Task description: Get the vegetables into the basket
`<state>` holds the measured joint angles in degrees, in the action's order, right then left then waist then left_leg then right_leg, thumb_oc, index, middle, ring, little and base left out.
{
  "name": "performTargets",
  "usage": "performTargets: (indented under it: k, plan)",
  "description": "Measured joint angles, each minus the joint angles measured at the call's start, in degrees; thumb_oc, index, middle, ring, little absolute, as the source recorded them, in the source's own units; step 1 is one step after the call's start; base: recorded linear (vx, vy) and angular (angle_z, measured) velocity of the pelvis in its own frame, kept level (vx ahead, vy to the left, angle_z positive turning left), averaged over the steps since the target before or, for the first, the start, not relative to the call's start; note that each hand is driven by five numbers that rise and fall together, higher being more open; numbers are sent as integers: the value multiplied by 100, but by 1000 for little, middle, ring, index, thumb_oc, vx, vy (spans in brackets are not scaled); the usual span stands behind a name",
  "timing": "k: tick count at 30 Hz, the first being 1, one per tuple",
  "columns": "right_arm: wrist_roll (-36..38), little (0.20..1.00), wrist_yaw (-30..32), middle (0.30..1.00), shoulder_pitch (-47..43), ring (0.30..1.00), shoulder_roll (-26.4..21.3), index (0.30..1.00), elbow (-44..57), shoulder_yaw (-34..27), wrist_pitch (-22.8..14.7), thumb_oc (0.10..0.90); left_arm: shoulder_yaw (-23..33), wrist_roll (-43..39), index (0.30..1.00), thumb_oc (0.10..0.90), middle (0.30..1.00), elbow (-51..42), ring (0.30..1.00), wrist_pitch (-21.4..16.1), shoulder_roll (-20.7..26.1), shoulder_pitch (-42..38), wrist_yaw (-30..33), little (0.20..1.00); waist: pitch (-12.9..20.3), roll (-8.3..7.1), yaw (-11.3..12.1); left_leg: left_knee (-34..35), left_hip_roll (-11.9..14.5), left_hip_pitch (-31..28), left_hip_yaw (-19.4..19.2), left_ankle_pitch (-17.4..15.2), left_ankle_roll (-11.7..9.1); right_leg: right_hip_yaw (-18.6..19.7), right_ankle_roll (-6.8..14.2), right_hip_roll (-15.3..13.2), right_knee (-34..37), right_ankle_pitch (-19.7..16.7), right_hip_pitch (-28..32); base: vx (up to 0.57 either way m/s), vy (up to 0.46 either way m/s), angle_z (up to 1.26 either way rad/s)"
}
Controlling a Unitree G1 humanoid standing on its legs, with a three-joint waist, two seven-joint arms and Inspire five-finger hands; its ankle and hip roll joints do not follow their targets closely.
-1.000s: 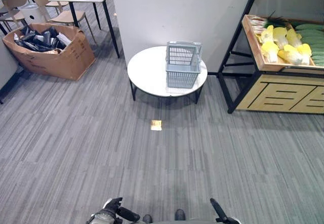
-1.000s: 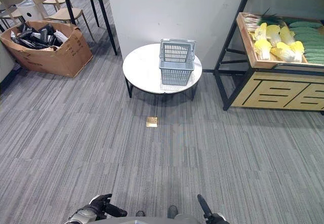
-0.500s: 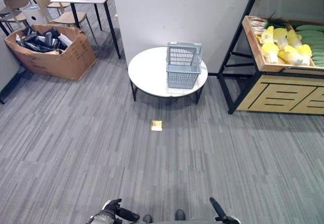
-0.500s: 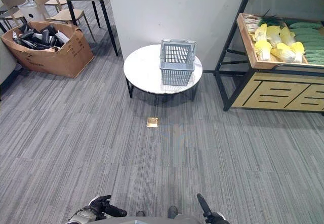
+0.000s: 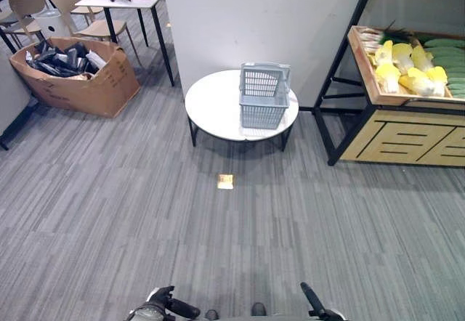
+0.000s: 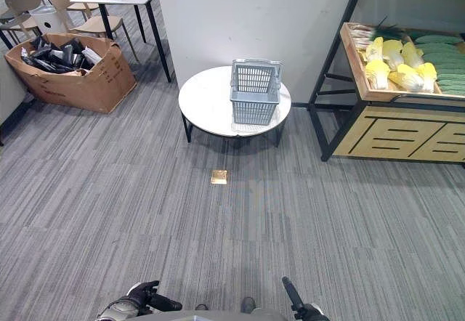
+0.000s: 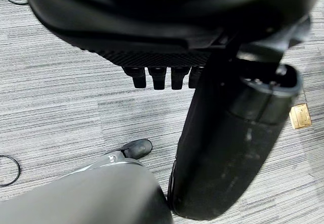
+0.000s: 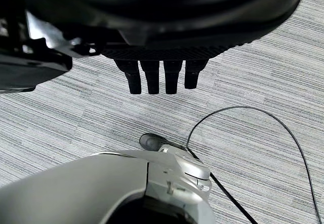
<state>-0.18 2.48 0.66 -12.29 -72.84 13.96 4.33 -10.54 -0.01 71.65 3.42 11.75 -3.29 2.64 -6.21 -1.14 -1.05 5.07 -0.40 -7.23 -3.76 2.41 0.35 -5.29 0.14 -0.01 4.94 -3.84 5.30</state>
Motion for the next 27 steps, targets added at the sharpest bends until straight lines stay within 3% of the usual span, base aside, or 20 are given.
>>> performTargets:
  k: [27]
  plan:
    - [0,1000,-3,1000,7,1000,11,1000,-102,4,0,900,-4,2,1000,900,1000,17,1000,12,-10,96,6,1000,191,-4,0,25,-1,-1,10,8,6,-9,-9,-1,0,-6,13,0,0,0]
